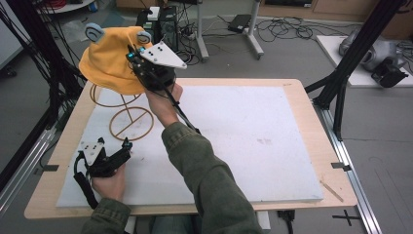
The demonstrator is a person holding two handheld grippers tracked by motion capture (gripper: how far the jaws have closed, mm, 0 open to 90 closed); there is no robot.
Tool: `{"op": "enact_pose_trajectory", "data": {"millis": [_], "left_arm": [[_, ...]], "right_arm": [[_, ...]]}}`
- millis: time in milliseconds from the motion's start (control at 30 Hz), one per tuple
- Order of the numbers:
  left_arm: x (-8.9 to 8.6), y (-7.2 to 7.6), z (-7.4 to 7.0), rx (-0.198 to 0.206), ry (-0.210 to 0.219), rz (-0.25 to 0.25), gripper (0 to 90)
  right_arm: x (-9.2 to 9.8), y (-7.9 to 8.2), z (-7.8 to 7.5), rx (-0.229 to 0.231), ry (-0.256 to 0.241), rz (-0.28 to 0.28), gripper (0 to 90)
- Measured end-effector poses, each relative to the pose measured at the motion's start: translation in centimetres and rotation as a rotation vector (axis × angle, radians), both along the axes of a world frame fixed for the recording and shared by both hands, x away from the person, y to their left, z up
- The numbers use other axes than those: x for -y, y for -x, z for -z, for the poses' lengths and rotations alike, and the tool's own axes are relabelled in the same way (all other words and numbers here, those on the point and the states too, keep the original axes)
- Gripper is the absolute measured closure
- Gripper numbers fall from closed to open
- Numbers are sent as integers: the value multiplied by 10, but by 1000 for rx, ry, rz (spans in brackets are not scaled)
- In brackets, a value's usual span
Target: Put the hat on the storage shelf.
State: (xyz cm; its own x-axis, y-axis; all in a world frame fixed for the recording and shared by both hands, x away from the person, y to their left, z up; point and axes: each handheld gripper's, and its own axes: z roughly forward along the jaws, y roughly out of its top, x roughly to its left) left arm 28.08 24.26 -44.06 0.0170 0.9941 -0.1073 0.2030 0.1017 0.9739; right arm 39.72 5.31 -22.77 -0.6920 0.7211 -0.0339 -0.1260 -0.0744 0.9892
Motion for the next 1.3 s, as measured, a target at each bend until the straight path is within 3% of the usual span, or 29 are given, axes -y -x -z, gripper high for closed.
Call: {"op": "enact_pose_trajectory", "data": {"millis": [267,467,567,767,967,1000,1033,1067,1100,1133,1167,1200,1267,1300], "left_arm": [[-5,0,2,2,25,-12,152],[-2,0,0,0,15,2,152],[-2,0,0,6,16,3,152],[-3,2,-1,6,23,5,152],[-3,2,-2,11,23,6,152],[-2,2,-2,10,22,7,152],[-2,1,-2,9,24,7,152],[-2,1,-1,10,25,8,152],[-2,1,-1,7,20,9,152],[-2,1,-1,7,19,11,152],[-1,1,-1,8,20,12,152],[-2,2,-2,10,21,14,152],[-2,2,-2,17,26,11,152],[-2,1,-2,16,21,12,152]], "right_arm": [[-20,-6,8,3,-4,-37,886],[-31,-12,22,-38,42,-57,886],[-40,-14,32,-71,96,-69,881],[-41,-15,44,-105,123,-68,865],[-35,-18,50,-118,102,-63,852],[-34,-18,49,-111,97,-66,819],[-33,-18,48,-106,95,-77,719],[-30,-19,47,-119,89,-87,553],[-30,-19,47,-119,89,-87,553],[-26,-21,46,-137,88,-57,405],[-26,-21,46,-137,88,-57,405],[-19,-24,45,-159,82,-42,285],[-16,-25,44,-164,80,-45,263],[-7,-26,41,-156,91,-18,180]]}}
